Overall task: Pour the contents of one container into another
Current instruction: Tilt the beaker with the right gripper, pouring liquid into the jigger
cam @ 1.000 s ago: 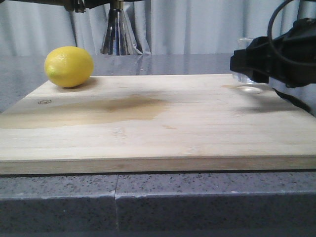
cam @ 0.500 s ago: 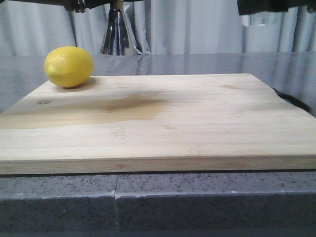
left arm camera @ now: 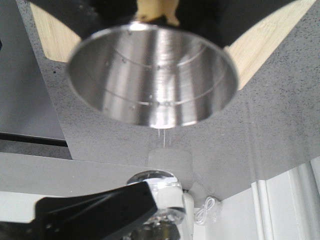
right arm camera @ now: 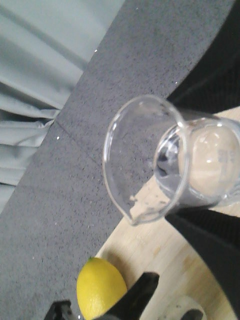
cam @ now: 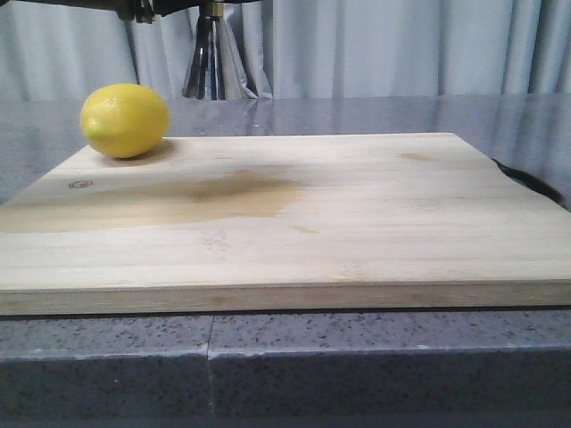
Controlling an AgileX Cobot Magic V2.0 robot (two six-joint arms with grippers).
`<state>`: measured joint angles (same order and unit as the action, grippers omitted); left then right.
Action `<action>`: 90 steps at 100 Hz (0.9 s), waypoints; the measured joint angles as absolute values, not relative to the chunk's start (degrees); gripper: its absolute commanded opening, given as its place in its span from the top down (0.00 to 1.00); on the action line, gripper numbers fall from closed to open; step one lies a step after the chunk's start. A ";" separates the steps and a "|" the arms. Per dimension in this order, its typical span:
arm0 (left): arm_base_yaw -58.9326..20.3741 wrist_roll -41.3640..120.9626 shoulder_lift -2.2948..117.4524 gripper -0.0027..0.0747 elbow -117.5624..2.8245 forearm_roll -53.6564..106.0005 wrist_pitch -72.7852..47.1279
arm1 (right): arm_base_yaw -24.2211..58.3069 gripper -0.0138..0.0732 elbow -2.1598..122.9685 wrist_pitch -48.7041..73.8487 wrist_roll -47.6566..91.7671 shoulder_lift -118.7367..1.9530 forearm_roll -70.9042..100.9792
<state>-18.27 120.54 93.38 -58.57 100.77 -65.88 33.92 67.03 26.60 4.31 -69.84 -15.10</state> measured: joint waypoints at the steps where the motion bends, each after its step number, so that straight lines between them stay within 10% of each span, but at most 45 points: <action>1: -18.27 120.54 93.38 0.66 -58.57 100.77 -65.88 | 34.09 0.49 67.22 26.89 4.55 -70.01 -15.09; 90: -18.27 120.54 93.38 0.66 -58.57 100.74 -65.79 | 50.35 0.49 73.13 29.44 9.53 -78.38 -44.17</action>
<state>-18.27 120.54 93.38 -58.57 100.74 -65.79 50.35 73.13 29.44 9.53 -78.38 -44.17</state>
